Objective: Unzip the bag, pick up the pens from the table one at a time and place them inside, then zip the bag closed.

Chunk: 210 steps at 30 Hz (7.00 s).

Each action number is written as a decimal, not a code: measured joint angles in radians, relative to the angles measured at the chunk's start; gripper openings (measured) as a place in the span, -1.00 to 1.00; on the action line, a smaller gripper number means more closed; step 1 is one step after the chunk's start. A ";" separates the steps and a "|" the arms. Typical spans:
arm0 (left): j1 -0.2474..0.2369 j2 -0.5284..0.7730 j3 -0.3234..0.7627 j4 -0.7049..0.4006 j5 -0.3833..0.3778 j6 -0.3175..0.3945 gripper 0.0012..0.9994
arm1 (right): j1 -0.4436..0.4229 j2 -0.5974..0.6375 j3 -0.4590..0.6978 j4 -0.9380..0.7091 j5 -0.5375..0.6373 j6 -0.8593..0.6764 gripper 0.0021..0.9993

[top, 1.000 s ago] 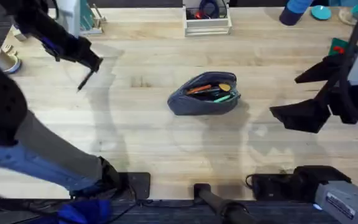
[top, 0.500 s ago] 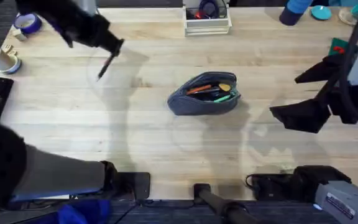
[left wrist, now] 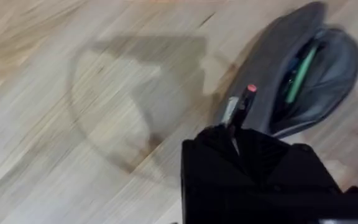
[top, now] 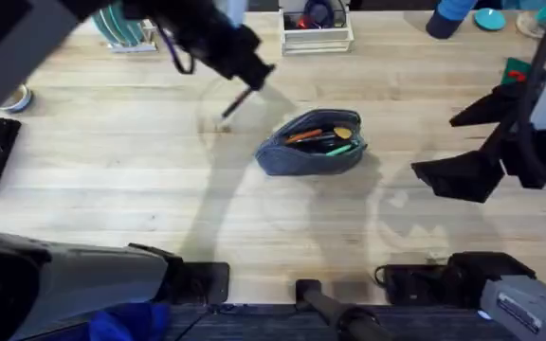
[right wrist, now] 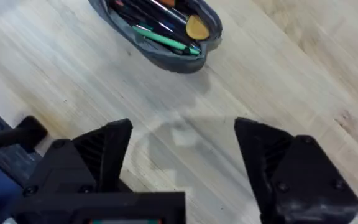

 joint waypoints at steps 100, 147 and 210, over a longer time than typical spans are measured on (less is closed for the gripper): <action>-0.333 0.241 0.007 0.023 0.056 0.108 0.99 | 0.000 0.000 0.000 0.000 0.000 0.000 1.00; -0.263 -0.272 0.013 -0.280 0.052 0.274 1.00 | 0.000 0.000 0.000 0.000 0.000 0.000 1.00; 0.372 -0.643 -0.781 0.100 0.471 0.802 0.99 | 0.000 0.060 0.000 0.049 -0.190 0.000 1.00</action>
